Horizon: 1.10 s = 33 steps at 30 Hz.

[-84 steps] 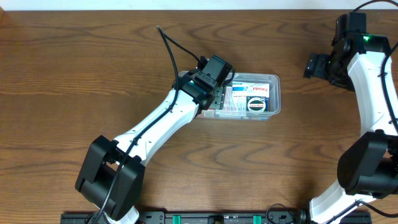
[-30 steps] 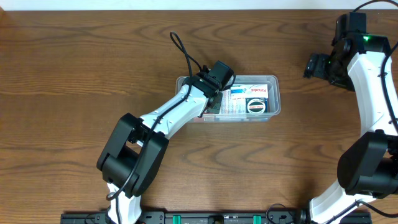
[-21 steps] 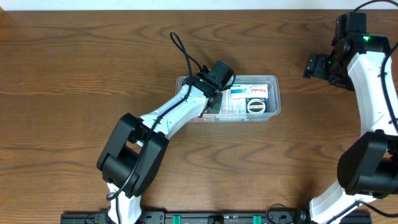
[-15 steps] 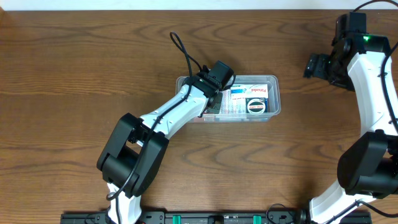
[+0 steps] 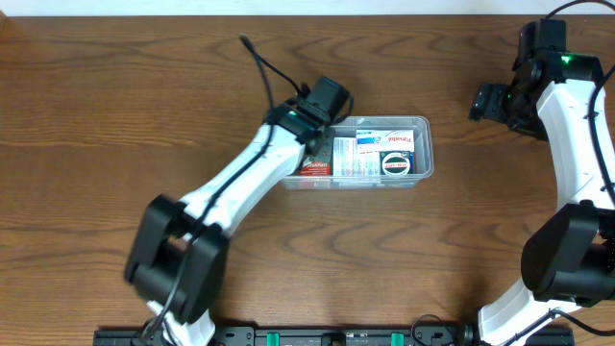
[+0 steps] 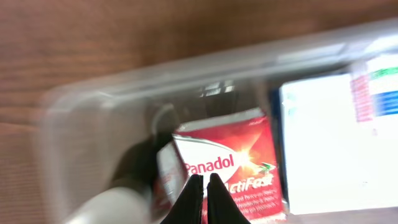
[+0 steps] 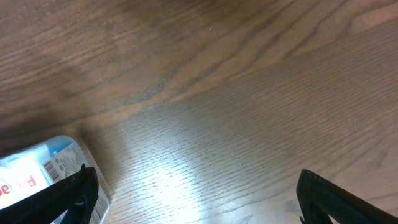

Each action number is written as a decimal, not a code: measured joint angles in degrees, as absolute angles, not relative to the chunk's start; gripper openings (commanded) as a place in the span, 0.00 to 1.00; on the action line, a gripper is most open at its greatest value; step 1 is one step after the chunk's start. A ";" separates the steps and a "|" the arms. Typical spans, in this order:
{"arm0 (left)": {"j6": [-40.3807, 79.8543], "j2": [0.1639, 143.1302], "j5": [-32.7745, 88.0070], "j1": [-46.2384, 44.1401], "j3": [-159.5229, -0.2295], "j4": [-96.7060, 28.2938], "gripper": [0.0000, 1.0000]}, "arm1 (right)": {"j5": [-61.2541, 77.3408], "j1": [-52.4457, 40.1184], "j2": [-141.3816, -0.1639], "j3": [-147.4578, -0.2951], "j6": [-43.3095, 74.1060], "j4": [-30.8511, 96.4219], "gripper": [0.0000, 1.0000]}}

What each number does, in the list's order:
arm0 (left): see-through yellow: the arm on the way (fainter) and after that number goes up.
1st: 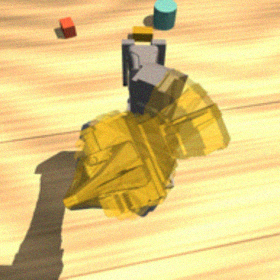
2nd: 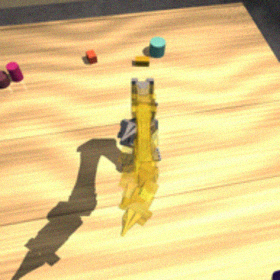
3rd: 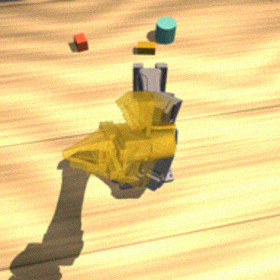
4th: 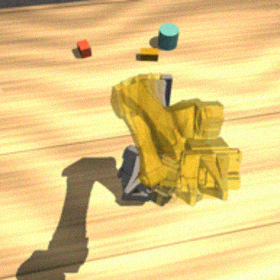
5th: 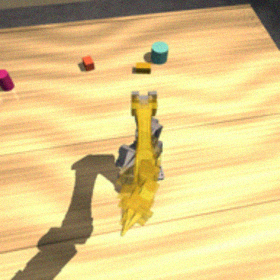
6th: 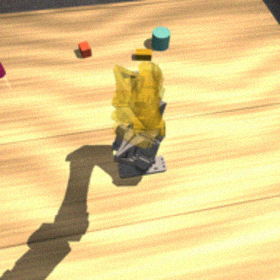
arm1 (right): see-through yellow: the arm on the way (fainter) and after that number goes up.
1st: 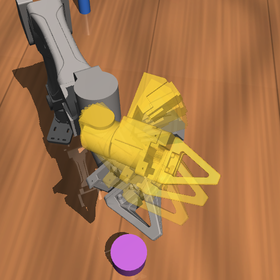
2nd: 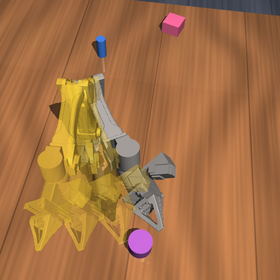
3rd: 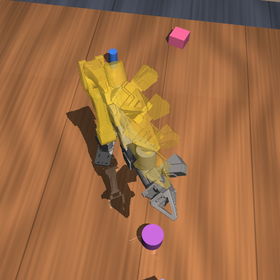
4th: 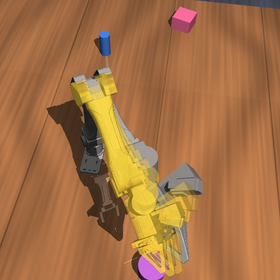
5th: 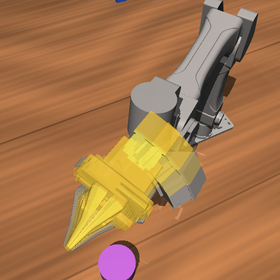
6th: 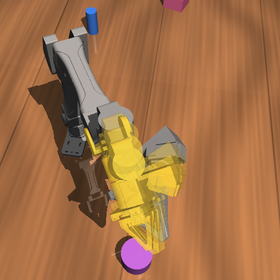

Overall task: Pack container
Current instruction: 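Open the left gripper and raise it back to the left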

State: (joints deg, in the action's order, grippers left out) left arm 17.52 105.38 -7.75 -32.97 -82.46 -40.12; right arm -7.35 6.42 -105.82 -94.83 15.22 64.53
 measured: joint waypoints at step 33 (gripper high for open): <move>14.98 90.65 -10.92 -0.30 -83.31 -44.99 0.98 | -7.38 6.42 -105.82 -94.83 15.22 64.51 0.99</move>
